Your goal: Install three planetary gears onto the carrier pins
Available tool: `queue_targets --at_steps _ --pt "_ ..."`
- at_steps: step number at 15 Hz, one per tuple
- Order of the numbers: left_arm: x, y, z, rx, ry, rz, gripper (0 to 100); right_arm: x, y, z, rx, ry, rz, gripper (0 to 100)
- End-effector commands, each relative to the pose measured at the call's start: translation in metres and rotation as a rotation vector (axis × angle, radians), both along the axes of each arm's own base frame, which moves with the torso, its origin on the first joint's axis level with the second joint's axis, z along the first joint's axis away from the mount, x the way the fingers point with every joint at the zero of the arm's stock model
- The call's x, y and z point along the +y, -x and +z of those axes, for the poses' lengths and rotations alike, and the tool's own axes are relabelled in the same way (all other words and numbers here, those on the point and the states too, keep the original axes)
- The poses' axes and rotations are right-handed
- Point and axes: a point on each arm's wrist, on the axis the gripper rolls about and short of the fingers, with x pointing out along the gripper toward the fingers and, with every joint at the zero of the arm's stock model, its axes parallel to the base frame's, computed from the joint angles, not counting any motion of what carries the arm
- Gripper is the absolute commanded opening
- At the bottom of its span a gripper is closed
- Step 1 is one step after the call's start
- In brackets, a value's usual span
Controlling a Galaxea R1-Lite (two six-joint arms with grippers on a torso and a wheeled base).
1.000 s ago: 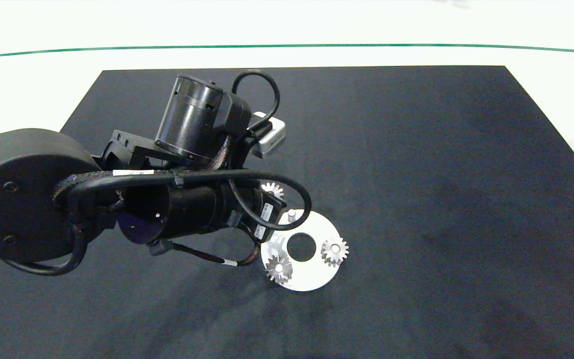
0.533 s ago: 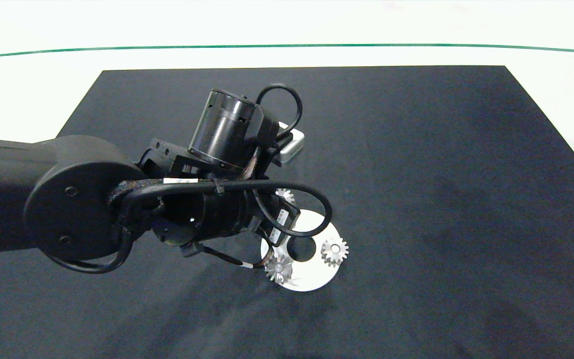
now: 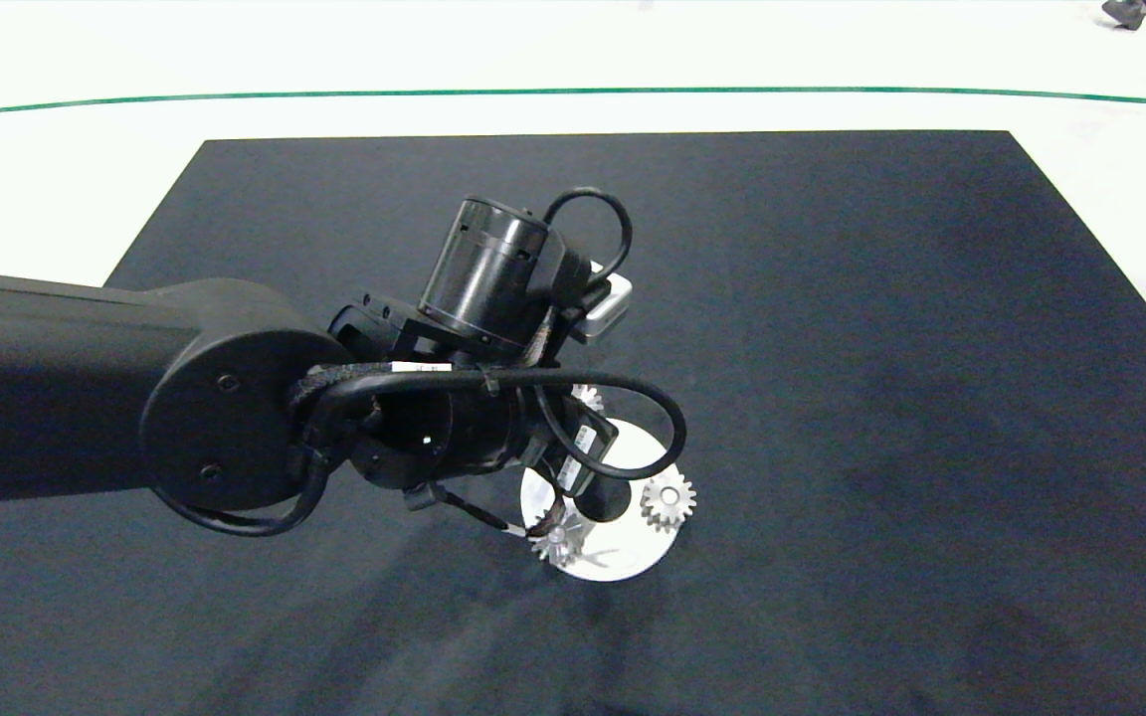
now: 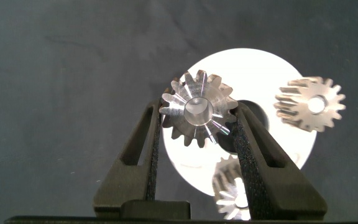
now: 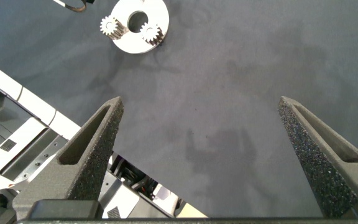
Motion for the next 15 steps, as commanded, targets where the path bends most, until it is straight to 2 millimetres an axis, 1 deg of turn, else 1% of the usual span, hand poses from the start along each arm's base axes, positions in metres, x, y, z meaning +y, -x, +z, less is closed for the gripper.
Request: queue_targets --at_steps 1,6,9,15 --pt "-0.005 0.0 -0.006 0.007 -0.02 -0.012 19 0.0 0.0 0.0 0.004 0.004 -0.001 100" --pt "-0.005 -0.005 -0.011 0.003 -0.053 -0.02 19 0.0 0.0 0.0 0.004 0.004 -0.001 100" --pt "-0.001 -0.011 -0.013 0.004 -0.062 -0.004 19 -0.001 0.001 0.0 0.002 0.002 0.0 100" --pt "0.0 -0.012 -0.01 -0.003 -0.055 -0.001 19 -0.001 0.001 0.0 0.001 0.001 -0.001 100"
